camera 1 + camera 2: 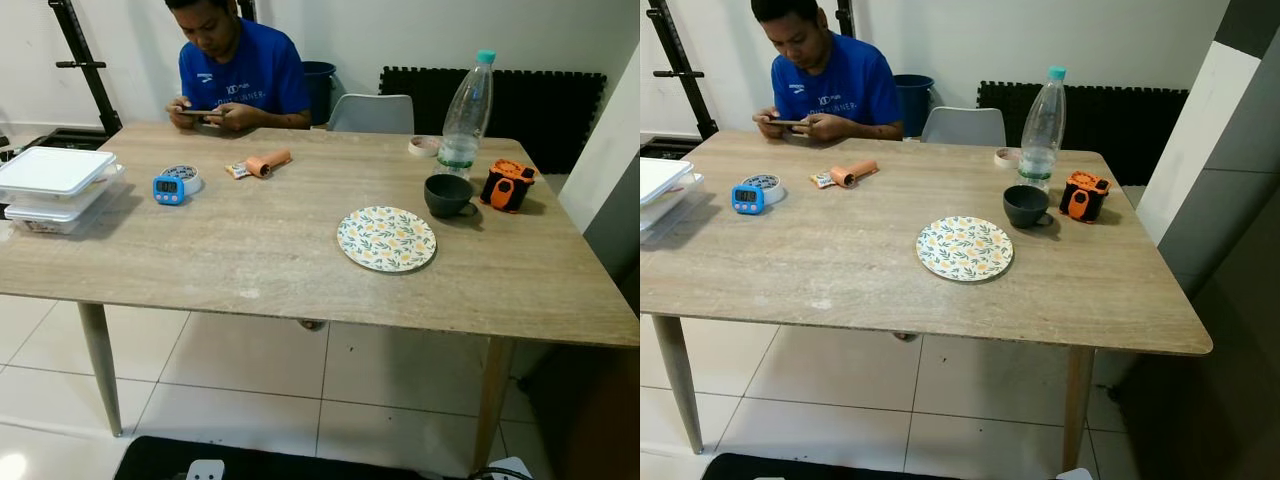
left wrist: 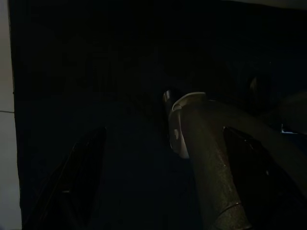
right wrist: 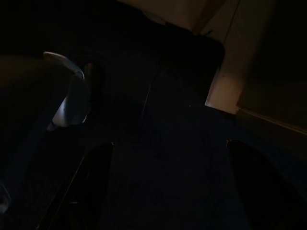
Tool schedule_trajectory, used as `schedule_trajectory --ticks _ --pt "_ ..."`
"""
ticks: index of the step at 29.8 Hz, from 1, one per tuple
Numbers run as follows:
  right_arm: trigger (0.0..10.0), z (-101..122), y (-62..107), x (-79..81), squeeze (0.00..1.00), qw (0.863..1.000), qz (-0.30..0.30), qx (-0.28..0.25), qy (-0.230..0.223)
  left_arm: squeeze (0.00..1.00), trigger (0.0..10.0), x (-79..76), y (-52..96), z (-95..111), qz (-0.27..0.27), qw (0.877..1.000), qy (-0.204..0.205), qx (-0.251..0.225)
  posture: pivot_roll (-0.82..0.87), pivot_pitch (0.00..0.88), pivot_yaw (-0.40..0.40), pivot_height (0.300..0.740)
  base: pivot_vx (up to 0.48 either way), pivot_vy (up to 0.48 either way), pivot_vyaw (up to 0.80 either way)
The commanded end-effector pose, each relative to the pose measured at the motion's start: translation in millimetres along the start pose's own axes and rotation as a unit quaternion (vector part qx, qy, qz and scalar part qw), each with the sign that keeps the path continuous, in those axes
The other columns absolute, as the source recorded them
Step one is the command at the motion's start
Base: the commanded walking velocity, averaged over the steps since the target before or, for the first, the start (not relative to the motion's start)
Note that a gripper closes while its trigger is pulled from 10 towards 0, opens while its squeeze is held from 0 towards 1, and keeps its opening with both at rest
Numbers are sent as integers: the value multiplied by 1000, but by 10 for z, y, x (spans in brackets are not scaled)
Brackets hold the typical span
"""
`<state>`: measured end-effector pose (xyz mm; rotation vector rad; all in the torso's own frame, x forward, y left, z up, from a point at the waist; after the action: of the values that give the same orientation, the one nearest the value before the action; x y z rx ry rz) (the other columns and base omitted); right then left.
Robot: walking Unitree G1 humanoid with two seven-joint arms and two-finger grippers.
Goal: Restocking fridge
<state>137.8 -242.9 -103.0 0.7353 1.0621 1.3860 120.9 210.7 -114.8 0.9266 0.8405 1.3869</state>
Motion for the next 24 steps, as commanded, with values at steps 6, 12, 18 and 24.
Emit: schedule_trajectory --ticks 6,12,18,24 --pt "10000 275 -9 38 0 994 42 -62 -77 0 10000 38 5 -3 14 1000 2 -3 -66 0 -23 740 0 0 0" --pt "10000 555 11 78 0 977 112 -118 -140 0 10000 47 7 -11 25 999 28 -5 -63 0 -23 740 0 0 0" --pt "10000 989 150 222 0 920 309 -188 -154 0 10000 56 9 -26 39 998 56 -5 -62 0 -16 740 0 0 0" --pt "10000 1171 314 320 0 866 447 -205 -92 0 10000 56 9 -28 42 997 59 -5 -59 0 -14 740 0 0 0"
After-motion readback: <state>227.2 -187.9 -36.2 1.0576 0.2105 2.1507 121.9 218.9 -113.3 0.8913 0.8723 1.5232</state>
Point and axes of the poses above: a point about 5 cm out from each wrist's last joint towards the gripper, its own y axis pointing back from the gripper into the wrist, its own z axis along the axis of the wrist's last joint, x = y × z, the point moved 1 cm from there along -y, pointing out of the wrist towards the gripper, and after that the axes turned 4 degrees about -y, right-handed, at the moved point
